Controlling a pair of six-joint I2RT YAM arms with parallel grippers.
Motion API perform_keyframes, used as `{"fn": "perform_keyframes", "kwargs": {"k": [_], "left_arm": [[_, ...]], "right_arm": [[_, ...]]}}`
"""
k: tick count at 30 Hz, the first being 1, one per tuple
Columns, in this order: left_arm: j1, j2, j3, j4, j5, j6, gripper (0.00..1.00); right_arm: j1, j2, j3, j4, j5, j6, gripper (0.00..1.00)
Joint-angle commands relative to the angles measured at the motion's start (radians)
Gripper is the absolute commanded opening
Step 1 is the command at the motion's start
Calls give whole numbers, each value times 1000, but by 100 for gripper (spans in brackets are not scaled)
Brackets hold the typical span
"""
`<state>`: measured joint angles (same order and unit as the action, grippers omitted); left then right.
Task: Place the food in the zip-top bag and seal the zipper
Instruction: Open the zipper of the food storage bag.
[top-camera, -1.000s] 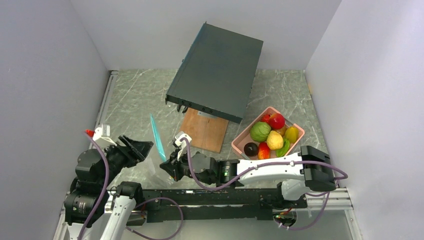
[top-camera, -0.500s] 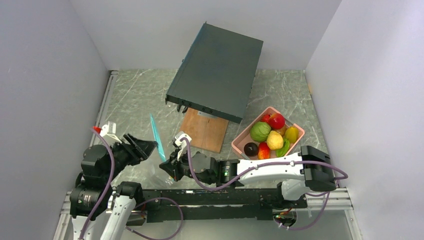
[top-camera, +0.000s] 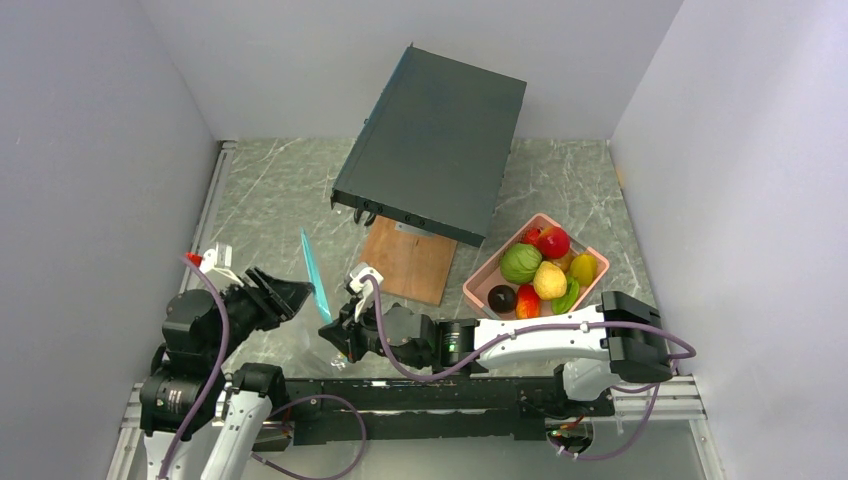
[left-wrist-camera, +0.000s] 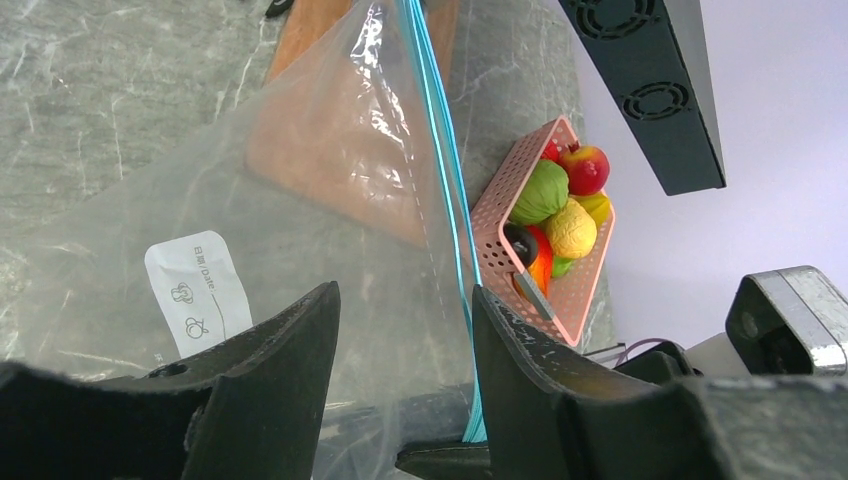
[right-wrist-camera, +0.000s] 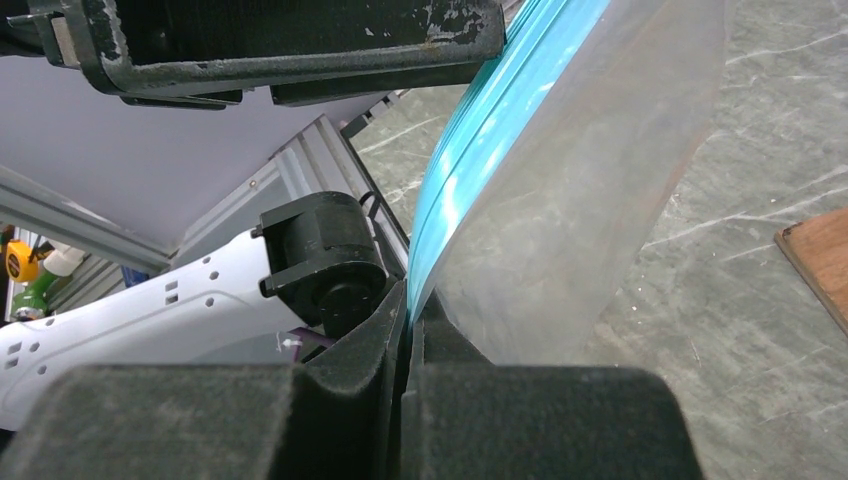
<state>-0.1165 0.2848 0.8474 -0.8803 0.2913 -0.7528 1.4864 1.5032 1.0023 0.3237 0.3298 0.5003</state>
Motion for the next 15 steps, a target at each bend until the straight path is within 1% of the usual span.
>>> {"fn": "perform_keyframes", "kwargs": {"k": [1,6,9,15], "left_arm": [[3,-6,-9,33,9,4,55],[3,-1,-28,50,25,0,51],[3,14,-46,83,60,-6,49],[3,40,-35,86,111,7,50]], "right_arm": [[-4,-46,2,54,-17,-8,0],[-5,-39,9,56,-23,-11,0],[-5,-29,22,50,-34,-22,0],[-4,-13,34,33,-40,-38,0]]}}
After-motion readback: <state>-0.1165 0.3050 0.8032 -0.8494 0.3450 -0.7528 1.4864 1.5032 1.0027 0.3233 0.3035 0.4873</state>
